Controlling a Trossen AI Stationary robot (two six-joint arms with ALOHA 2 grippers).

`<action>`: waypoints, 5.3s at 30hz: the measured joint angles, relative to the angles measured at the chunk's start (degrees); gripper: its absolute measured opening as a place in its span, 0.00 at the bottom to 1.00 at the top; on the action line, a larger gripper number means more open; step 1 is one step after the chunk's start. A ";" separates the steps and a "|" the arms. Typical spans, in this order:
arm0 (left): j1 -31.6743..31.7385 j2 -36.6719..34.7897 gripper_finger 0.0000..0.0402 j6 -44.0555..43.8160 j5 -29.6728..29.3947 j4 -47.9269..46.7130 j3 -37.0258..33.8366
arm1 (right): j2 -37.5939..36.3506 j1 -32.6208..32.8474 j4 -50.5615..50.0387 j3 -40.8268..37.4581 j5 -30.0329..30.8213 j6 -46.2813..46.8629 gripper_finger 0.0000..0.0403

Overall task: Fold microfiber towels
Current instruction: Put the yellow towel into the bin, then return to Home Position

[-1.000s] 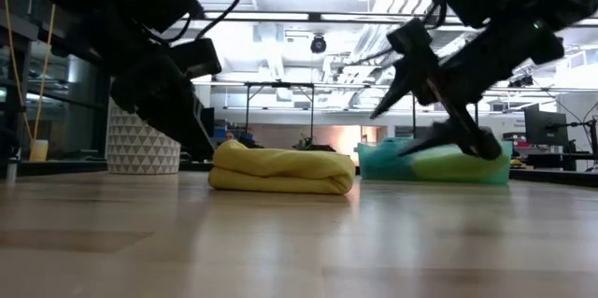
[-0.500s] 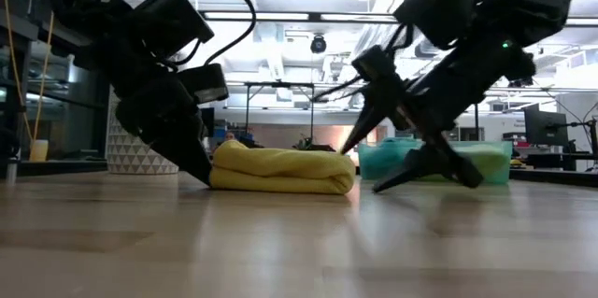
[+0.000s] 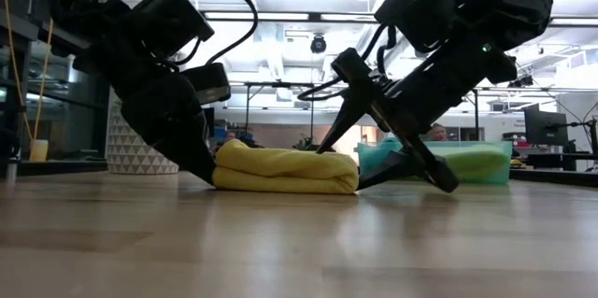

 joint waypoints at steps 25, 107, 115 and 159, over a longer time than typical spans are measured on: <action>14.07 -34.91 0.00 15.06 -1.36 -12.50 -0.11 | -21.07 -6.33 -32.59 2.01 -8.14 -27.16 0.01; 18.64 -41.07 0.00 16.11 -6.71 -10.93 -0.07 | -5.13 -54.38 -80.36 31.63 14.12 -113.45 0.46; 18.64 -41.07 0.00 16.57 -6.73 -10.93 -0.07 | -7.41 -57.06 -82.22 31.61 15.05 -109.23 0.47; 18.64 -41.07 0.00 17.63 -7.07 -10.91 -0.04 | -7.74 -66.20 -74.08 31.61 -8.17 -76.09 0.00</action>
